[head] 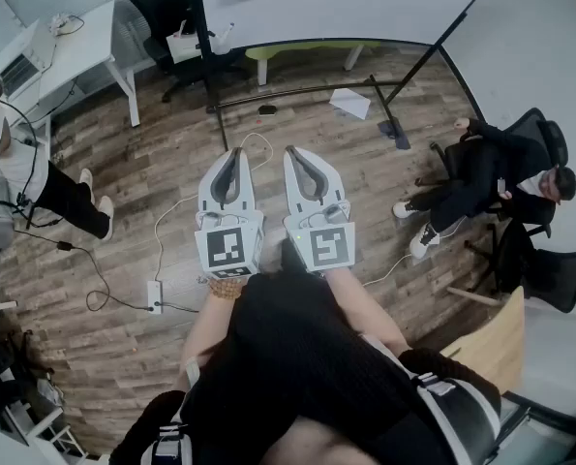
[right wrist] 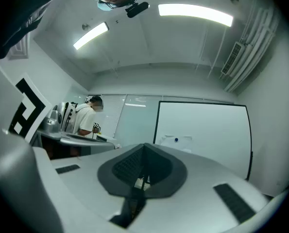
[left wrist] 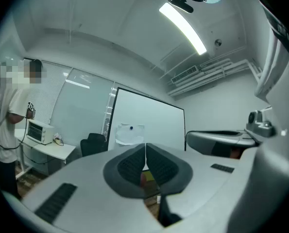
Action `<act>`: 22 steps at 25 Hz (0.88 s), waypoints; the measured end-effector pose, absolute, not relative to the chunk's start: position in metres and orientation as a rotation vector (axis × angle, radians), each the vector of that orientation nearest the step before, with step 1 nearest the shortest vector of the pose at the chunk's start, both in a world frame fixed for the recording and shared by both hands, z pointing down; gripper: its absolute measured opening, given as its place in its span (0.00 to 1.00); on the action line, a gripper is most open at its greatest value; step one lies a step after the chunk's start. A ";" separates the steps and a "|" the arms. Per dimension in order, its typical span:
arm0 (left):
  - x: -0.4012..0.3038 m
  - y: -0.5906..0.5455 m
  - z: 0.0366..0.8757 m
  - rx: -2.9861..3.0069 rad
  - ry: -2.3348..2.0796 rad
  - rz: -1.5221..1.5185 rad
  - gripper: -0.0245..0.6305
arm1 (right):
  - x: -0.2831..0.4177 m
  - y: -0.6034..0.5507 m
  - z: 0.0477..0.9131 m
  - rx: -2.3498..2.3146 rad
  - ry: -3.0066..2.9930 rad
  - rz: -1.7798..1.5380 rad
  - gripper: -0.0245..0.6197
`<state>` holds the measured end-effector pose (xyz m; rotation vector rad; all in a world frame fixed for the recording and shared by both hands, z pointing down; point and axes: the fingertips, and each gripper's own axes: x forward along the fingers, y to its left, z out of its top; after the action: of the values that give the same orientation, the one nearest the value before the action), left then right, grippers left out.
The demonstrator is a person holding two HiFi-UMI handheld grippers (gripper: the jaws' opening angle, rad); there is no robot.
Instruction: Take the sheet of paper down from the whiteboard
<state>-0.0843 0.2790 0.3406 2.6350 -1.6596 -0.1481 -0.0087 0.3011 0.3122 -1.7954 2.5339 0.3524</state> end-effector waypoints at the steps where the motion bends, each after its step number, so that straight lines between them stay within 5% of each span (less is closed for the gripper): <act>1: -0.084 0.277 0.340 2.634 -1.661 -0.145 0.06 | -0.008 0.299 0.311 -1.788 2.531 0.338 0.03; 22: -0.030 0.185 0.348 2.561 -1.776 -0.049 0.06 | 0.053 0.195 0.324 -1.669 2.609 0.270 0.04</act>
<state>-0.0297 0.1854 0.3485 2.5613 -1.7763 -0.0490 0.0532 0.1949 0.3236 -1.6685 2.6090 0.2699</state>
